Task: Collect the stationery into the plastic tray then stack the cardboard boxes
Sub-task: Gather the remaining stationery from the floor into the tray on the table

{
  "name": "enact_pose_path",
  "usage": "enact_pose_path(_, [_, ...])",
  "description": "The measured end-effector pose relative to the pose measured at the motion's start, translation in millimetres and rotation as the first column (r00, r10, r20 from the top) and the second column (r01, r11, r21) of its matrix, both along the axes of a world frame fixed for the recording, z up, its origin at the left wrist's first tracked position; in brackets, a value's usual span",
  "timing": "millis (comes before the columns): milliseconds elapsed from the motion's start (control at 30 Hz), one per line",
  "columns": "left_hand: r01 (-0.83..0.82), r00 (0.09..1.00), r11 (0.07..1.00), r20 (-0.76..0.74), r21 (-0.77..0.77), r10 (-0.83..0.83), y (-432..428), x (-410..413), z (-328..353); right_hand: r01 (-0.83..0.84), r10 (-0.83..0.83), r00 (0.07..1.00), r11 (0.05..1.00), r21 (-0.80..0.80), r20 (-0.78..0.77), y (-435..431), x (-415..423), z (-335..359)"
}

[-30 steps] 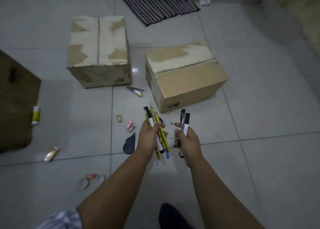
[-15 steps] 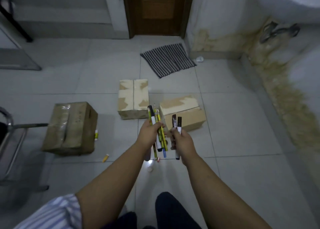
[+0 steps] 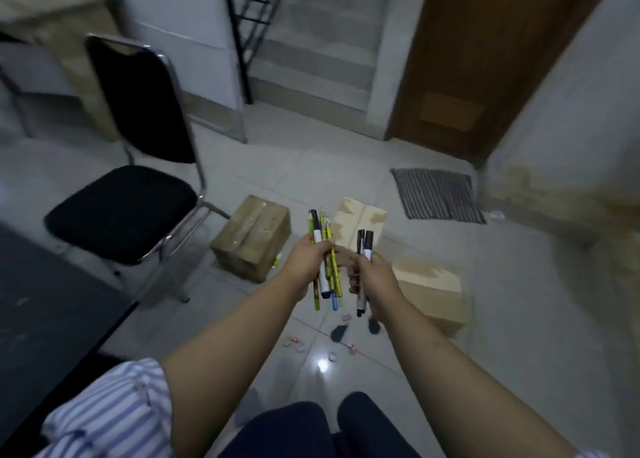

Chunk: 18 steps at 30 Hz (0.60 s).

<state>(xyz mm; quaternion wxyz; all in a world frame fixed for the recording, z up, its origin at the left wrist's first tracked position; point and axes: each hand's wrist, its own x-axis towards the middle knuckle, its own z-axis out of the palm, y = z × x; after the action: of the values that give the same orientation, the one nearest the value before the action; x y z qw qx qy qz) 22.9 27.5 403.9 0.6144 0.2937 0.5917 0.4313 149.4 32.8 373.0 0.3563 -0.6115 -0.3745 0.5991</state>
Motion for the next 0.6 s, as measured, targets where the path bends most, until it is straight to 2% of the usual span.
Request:
enact_pose_path(100, [-0.140,0.990,0.990,0.007,0.006,0.140,-31.5,-49.0,9.3,-0.184,0.184,0.983,0.983,-0.005,-0.001,-9.9,-50.6,5.6])
enact_pose_path(300, [-0.394,0.919,0.919,0.010,0.027,0.394,-111.8,-160.5,30.9,-0.483,0.483,0.876,0.876,0.006,-0.007,-48.5,-170.9,19.3])
enact_pose_path(467, [-0.579,0.815,0.815,0.023,0.028,0.579,-189.5,-246.2,40.9,-0.684,0.685,0.729,0.729,0.028,-0.009,-99.2,-282.5,25.7])
enact_pose_path(600, [-0.710,0.704,0.704,-0.034,0.016,0.710,-269.5,-316.2,40.9,-0.822,0.821,0.566,0.569,0.024,-0.068,-166.1,-381.3,25.1])
